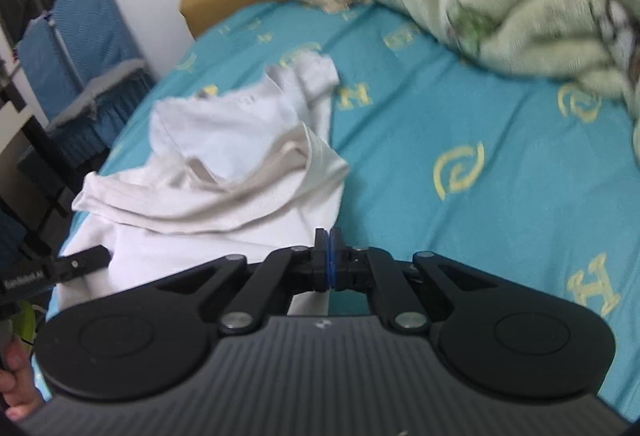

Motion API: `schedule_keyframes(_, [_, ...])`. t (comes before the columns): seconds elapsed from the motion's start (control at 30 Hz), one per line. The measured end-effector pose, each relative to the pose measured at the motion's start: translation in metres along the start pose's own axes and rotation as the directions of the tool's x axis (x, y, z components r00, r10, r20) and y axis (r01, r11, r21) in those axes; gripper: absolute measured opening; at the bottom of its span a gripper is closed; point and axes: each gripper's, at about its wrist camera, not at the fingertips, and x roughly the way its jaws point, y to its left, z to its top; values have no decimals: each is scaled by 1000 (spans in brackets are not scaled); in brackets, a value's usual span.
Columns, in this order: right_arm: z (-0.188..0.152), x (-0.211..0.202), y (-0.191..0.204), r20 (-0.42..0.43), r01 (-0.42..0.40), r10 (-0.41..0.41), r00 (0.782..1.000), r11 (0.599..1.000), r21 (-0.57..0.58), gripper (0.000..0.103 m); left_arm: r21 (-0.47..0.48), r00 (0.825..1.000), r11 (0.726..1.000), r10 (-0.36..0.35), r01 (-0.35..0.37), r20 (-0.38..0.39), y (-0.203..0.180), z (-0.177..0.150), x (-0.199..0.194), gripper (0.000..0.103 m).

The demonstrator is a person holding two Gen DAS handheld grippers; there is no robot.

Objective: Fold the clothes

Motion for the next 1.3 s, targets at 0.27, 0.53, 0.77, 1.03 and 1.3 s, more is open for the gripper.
schedule_keyframes(0.27, [7,-27,-3,29,10,-12,1000,997,73,9,52,1000,999,9,-10,17,-10,5,-36,48])
schedule_keyframes(0.53, [0,-107,25,199,-37,50,979,997,-71,86,132,984,991,13,-37,179,-48,-1,-126,97])
schedule_keyframes(0.77, [-23,-160,37,291,-39,67,954,994,-101,86,157,975,987,6,-42,221,-66,-23,-172,102])
schedule_keyframes(1.03, [-35,-167,50,279,-32,81,957,983,-179,49,61,990,998,-31,23,139,-58,-36,-166,102])
schedule_keyframes(1.3, [-35,-152,45,210,-1,25,977,993,-114,84,-70,996,994,-77,80,43,-45,-49,-153,102])
